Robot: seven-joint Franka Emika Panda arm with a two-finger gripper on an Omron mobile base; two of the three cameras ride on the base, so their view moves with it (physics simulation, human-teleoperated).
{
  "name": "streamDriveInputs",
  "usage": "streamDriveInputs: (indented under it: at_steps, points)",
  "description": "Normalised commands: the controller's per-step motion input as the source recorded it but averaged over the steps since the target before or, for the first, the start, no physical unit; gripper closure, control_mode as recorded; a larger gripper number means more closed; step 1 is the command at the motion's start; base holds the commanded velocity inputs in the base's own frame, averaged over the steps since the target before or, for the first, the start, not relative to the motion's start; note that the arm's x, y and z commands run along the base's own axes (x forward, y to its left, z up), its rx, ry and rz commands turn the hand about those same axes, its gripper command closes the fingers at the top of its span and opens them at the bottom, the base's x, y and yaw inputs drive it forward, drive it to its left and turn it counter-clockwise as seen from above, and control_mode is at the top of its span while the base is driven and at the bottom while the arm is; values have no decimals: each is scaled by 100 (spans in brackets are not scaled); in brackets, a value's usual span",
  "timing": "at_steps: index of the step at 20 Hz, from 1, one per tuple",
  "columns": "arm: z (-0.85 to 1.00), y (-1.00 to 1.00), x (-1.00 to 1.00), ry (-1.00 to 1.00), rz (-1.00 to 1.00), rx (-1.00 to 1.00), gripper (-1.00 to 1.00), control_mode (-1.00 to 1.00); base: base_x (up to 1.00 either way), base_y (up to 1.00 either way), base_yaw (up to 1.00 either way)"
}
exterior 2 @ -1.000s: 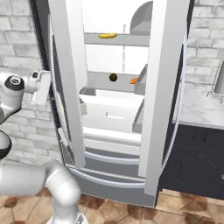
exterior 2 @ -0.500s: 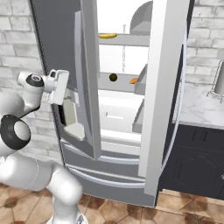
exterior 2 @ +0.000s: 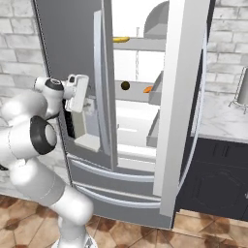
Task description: Place the avocado in the correct fridge rack based on whether it is a fruit or vegetable. Finally, close the fridge door.
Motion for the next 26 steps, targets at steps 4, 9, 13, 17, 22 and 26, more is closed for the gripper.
streamDriveInputs:
  at_steps: [4,9,13,17,22,26]
  points:
    - [1,-19,37,0,0,0,-100,-100,0,0,0]
    - [0,-17,40,0,0,0,-100,-100,0,0,0]
    - [0,-9,55,0,0,0,-100,-100,0,0,0]
    - [0,-1,52,2,0,0,-100,-100,0,0,0]
    - [0,0,42,11,0,0,-100,-100,0,0,0]
    - [0,0,-38,0,-1,4,-100,-100,0,0,0]
